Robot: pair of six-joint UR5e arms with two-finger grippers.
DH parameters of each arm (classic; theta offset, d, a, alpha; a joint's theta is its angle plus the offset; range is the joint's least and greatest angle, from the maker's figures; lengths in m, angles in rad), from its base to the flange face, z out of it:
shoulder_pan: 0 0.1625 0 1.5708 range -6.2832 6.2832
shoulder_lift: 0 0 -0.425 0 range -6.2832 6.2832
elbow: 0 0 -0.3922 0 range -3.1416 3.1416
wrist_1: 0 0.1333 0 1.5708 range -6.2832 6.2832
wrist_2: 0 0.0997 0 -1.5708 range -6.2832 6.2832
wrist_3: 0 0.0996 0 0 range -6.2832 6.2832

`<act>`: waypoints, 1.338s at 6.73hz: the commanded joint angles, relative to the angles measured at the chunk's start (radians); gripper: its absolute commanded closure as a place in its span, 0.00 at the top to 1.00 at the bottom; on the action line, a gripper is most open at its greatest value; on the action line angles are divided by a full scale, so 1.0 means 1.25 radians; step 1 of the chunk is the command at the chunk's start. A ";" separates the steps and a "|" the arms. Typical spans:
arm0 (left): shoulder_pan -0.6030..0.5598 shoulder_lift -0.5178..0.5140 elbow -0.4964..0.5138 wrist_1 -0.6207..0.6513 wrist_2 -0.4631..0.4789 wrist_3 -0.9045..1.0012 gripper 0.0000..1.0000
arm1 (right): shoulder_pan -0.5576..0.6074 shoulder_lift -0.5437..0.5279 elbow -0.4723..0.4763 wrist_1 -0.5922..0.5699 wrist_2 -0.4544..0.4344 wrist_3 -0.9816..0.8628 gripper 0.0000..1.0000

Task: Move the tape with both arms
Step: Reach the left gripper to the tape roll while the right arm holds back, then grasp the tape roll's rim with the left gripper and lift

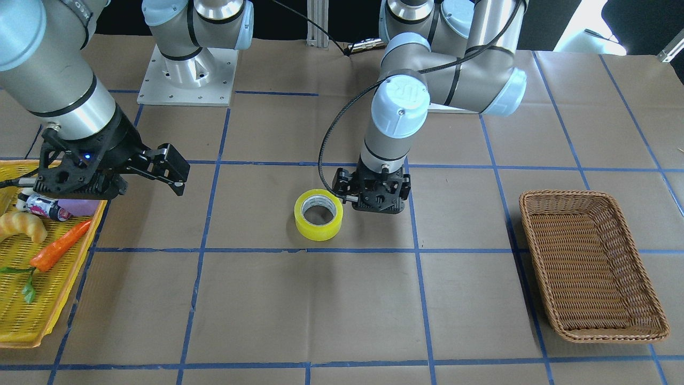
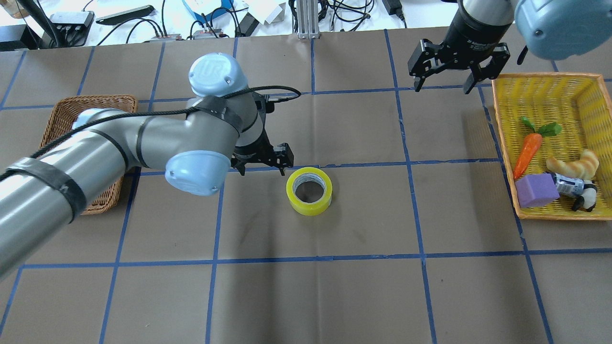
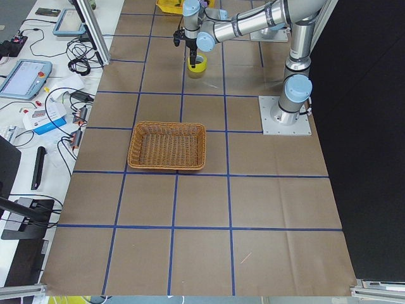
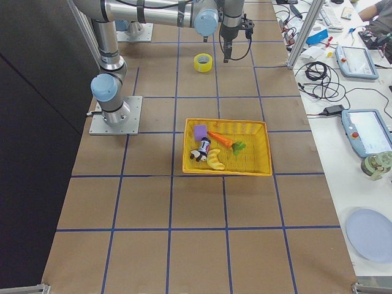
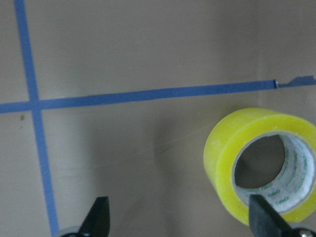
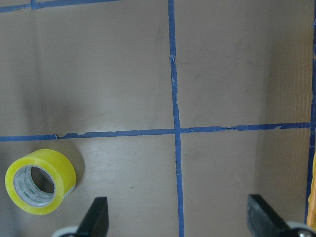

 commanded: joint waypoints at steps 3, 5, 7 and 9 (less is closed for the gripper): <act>-0.072 -0.129 -0.008 0.088 0.000 -0.010 0.18 | -0.015 -0.011 0.018 0.001 0.001 -0.010 1.00; -0.068 -0.125 -0.004 0.090 0.001 -0.009 0.00 | -0.013 -0.011 0.017 0.001 0.005 -0.005 1.00; -0.016 -0.072 -0.007 0.070 0.017 -0.001 0.00 | -0.007 -0.012 0.019 0.001 0.009 -0.003 1.00; 0.141 -0.029 0.026 0.023 0.014 0.029 0.00 | -0.002 -0.012 0.025 0.001 0.009 0.002 1.00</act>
